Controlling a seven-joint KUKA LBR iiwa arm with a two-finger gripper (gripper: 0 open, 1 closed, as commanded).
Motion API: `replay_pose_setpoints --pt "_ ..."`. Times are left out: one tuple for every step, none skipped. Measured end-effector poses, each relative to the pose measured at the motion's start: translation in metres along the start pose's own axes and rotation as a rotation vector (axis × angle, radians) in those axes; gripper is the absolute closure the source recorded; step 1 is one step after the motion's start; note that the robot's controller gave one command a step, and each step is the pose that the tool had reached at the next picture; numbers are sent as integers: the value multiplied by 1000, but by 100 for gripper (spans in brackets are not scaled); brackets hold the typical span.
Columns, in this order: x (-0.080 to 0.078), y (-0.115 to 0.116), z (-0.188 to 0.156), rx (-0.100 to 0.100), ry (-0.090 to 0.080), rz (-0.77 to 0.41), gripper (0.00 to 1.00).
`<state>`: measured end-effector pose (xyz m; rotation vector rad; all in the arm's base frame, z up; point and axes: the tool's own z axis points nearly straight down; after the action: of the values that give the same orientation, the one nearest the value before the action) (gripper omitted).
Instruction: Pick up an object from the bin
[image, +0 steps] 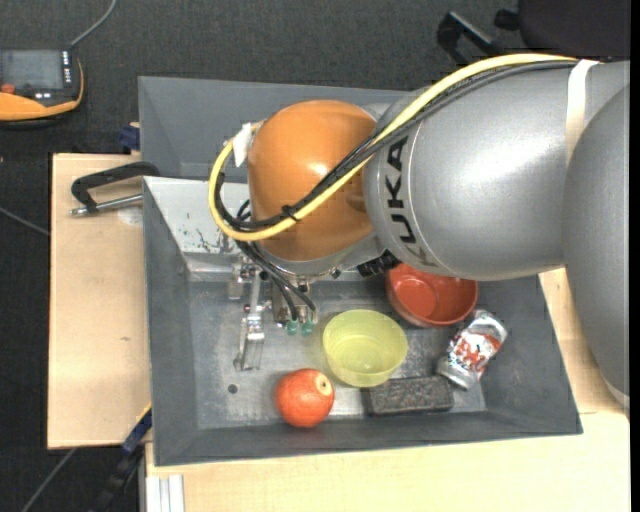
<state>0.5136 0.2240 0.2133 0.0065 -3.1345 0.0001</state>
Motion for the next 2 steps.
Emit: replay_pose_setpoints --pt "-20 -77 54 2 2 -244 0" --pt "-54 -160 67 5 -4 -372 0"
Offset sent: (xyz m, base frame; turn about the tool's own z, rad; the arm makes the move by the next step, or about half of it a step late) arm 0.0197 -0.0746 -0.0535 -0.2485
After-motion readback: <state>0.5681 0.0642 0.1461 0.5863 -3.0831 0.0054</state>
